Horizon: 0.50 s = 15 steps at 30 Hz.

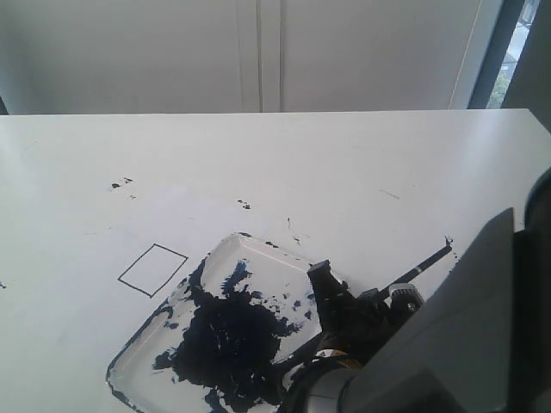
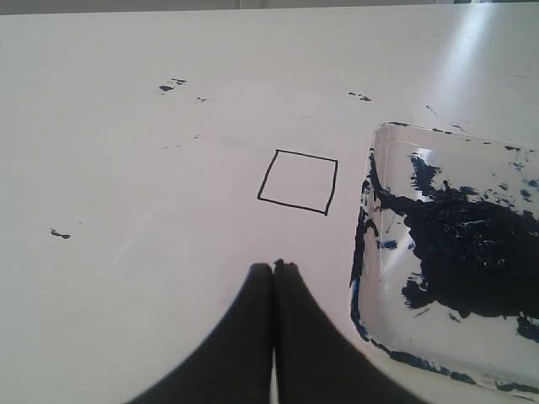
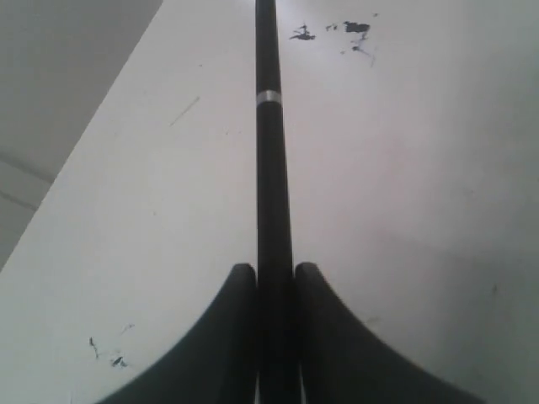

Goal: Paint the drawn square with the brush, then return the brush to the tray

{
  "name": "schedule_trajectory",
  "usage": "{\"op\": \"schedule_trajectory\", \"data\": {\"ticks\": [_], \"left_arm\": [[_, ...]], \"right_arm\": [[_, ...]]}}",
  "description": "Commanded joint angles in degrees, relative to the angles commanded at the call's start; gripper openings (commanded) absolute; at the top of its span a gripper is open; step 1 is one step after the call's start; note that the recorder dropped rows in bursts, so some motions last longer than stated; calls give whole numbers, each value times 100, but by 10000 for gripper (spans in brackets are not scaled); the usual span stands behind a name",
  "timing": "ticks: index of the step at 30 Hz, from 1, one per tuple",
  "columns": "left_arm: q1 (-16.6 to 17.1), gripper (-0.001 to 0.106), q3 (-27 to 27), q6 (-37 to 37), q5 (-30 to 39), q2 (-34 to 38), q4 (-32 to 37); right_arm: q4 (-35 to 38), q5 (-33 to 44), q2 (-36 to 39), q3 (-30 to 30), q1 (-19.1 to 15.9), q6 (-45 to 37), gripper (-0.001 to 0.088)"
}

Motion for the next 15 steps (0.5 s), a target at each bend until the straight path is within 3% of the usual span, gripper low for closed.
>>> {"op": "schedule_trajectory", "data": {"ticks": [6,15], "left_arm": [[0,0,0,0,0,0,0],[0,0,0,0,0,0,0]], "right_arm": [[0,0,10,0,0,532,0],[0,0,10,0,0,550,20]]}}
